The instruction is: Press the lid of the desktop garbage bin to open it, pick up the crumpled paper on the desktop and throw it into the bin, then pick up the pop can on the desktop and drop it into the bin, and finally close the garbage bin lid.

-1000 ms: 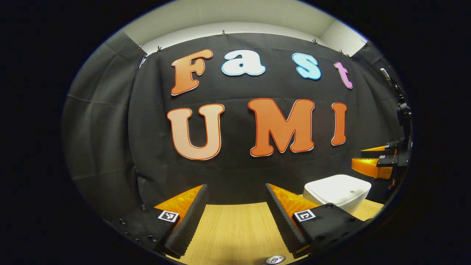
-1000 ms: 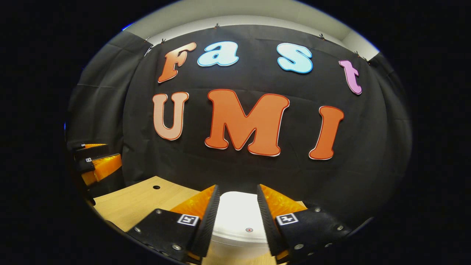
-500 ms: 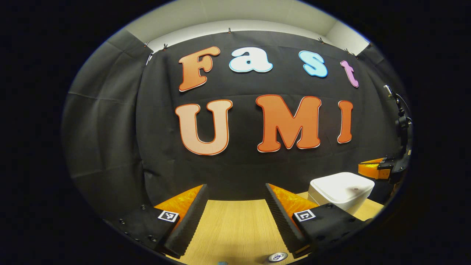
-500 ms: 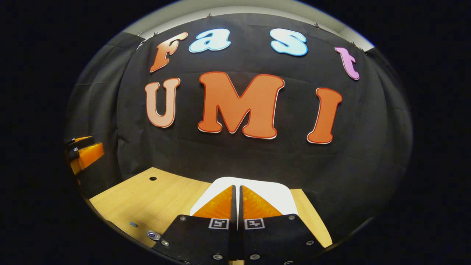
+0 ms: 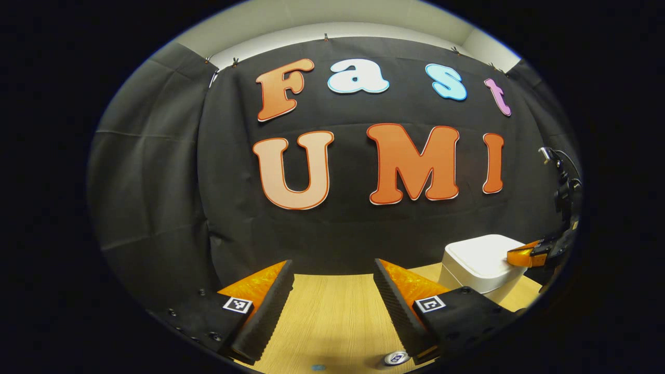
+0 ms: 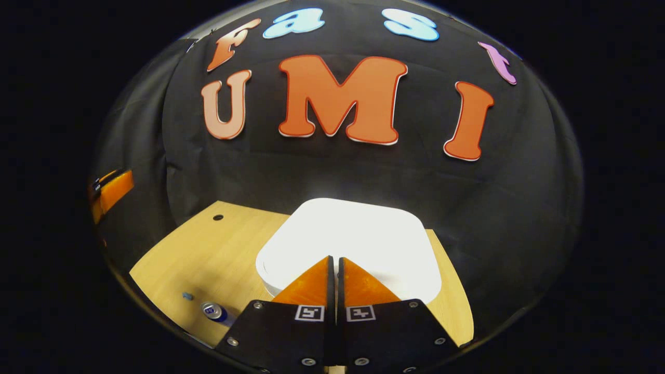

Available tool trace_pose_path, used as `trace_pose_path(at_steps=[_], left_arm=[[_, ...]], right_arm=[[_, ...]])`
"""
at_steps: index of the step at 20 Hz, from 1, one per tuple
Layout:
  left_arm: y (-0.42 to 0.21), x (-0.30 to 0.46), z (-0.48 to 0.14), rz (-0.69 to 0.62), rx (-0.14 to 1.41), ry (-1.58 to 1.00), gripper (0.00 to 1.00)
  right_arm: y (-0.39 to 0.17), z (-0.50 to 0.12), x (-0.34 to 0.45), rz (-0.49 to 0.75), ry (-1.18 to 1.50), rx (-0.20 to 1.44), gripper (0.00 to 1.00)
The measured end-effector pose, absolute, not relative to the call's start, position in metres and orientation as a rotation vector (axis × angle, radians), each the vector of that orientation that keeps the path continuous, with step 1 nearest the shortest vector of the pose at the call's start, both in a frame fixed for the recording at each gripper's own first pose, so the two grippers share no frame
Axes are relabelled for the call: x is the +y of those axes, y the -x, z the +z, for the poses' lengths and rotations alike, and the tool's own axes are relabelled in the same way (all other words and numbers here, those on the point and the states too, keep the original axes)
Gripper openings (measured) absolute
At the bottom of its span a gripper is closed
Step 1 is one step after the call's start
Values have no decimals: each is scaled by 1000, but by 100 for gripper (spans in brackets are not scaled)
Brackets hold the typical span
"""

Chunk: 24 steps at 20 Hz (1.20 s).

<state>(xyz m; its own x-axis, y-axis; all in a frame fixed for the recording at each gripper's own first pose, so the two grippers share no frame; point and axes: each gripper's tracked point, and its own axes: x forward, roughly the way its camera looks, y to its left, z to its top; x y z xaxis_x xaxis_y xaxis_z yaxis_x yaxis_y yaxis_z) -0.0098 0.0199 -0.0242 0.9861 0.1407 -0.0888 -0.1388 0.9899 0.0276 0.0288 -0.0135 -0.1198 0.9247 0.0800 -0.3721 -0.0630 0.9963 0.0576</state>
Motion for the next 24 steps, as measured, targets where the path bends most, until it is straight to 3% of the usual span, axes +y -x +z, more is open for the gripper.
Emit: trace_pose_path(at_steps=[5, 11, 18, 22, 24], left_arm=[[10, 17, -29, 135, 100, -25, 98], [16, 23, -31, 143, 102, -31, 98], [19, 31, -45, 152, 128, -22, 98], [20, 31, -51, 140, 142, -16, 98], [21, 36, -56, 139, 154, -13, 98]], right_arm=[[-29, -127, -11, 71, -80, 415, 1], [-32, -111, -12, 79, -79, 337, 1], [-35, -51, -11, 64, 91, 110, 4], [-34, -22, 7, 116, 87, 21, 20], [-31, -9, 16, 151, 79, -19, 38]])
